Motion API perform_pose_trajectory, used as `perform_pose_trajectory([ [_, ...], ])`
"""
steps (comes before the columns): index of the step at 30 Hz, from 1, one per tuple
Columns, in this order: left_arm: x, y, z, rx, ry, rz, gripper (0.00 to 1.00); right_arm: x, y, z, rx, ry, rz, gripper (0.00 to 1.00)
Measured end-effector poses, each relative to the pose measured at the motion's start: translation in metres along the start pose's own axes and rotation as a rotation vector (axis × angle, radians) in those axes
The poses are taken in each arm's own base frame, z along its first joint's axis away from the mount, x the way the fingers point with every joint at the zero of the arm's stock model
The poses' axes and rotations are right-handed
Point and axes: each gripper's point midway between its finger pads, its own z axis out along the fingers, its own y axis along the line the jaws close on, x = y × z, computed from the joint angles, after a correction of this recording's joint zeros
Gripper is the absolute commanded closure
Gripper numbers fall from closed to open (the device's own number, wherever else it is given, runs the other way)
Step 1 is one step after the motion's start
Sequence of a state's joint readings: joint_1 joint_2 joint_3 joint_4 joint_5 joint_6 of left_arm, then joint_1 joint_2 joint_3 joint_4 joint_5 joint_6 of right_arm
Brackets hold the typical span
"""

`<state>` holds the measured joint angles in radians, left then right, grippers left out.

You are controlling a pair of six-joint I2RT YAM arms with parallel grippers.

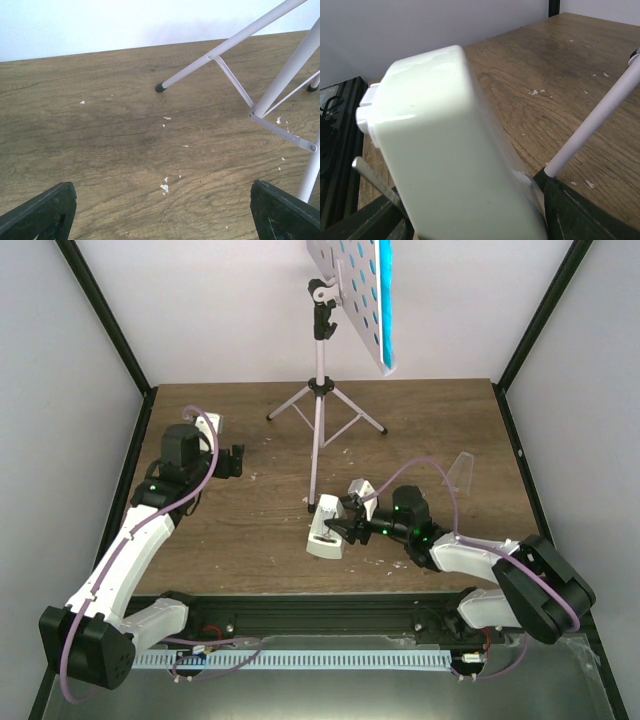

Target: Pack up the instrument practice props

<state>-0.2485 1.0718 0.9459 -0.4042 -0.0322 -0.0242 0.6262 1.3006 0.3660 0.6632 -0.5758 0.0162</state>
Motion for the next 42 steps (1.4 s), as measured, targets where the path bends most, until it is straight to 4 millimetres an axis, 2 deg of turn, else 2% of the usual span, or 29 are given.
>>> perform_pose_trajectory([
  [32, -0.001, -0.002, -0.001, 0.011, -0.003, 0.0, 0.04, 0.0, -0.009, 0.008, -0.045, 0.037, 0.102, 0.28],
  [42, 0.0, -0.002, -0.001, 0.011, -0.002, 0.001, 0.04, -0.001, -0.012, 0.01, -0.04, 0.049, 0.13, 0.25],
])
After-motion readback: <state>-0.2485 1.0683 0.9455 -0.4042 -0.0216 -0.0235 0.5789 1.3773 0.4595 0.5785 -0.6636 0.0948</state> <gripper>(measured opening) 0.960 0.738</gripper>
